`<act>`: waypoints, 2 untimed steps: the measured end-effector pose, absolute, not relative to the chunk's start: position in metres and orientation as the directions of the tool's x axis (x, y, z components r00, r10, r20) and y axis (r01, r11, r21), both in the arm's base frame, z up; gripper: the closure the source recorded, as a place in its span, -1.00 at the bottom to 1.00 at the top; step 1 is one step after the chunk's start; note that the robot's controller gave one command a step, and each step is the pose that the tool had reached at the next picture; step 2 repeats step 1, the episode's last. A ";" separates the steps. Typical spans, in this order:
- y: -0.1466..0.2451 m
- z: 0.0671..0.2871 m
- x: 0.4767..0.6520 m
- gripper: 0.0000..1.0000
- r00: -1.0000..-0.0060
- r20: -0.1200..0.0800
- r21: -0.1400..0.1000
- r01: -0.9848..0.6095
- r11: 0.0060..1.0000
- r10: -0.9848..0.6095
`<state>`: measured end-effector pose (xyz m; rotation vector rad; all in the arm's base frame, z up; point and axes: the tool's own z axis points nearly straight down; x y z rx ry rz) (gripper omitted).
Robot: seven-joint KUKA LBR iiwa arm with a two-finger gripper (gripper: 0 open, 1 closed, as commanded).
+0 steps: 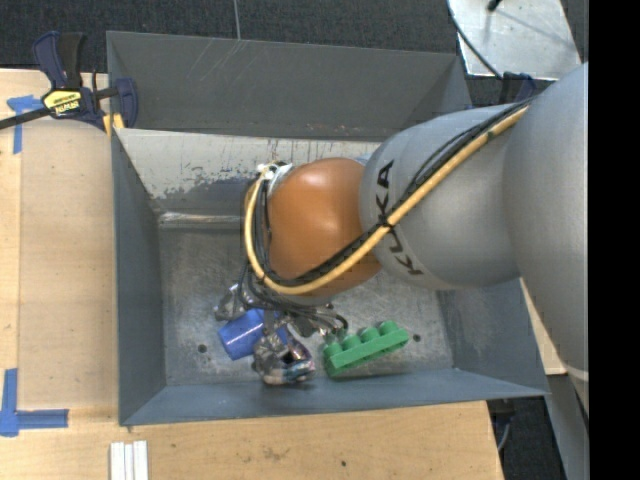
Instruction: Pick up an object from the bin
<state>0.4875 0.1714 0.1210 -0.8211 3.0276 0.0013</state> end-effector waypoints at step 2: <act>0.171 0.130 0.487 1.00 -0.863 0.001 0.001 -0.505 0.863 -0.505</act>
Offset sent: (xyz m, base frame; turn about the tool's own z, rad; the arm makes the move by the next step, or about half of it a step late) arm -0.0002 -0.0001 0.0700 0.0000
